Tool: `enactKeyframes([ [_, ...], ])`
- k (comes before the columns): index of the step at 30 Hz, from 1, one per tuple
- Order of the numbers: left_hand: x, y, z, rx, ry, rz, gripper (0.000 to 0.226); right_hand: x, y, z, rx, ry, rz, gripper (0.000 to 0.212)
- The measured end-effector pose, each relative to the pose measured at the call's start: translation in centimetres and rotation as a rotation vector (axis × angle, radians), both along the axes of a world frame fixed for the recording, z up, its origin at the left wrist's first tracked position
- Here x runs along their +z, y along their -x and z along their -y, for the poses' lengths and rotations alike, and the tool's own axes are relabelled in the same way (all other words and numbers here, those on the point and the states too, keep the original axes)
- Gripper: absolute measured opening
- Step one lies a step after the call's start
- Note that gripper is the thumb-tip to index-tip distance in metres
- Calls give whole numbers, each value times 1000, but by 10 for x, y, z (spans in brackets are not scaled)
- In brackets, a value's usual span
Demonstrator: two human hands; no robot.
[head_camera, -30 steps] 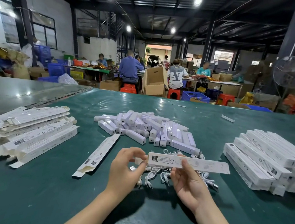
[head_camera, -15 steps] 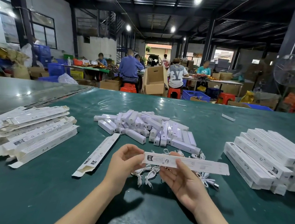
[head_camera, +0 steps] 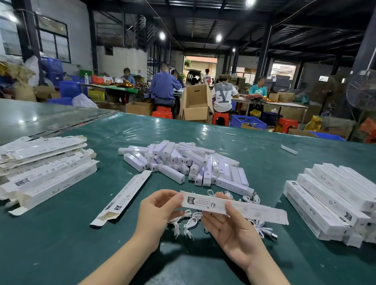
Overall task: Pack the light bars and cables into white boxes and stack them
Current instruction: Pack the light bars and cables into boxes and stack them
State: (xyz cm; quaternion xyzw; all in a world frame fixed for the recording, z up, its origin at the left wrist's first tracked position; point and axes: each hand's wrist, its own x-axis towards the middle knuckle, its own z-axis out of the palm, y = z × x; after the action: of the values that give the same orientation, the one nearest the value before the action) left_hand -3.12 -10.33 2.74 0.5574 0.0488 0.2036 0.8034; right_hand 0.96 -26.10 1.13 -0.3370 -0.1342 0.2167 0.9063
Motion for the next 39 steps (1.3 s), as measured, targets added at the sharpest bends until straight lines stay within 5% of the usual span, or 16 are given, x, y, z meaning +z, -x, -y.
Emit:
enactKeyframes([
  [10, -2, 0, 6, 59, -69, 37, 16, 0, 1, 0, 8, -64, -15, 65],
  [14, -6, 1, 15, 220, -99, 52, 26, 0, 4, -4, -26, -79, -12, 40],
  [22, -6, 8, 26, 357, -341, 175, 38, 2, 1, -12, -89, -106, -71, 61],
  [31, -6, 11, 36, 93, -164, 158, 48, 5, 4, -13, -120, -182, -128, 69],
  [36, -8, 8, 35, 101, -66, 138, 40, 9, 9, -16, -148, -129, -69, 32],
  [39, -8, 4, 34, 96, 49, 97, 34, 8, 14, -30, -195, -38, 9, 35],
])
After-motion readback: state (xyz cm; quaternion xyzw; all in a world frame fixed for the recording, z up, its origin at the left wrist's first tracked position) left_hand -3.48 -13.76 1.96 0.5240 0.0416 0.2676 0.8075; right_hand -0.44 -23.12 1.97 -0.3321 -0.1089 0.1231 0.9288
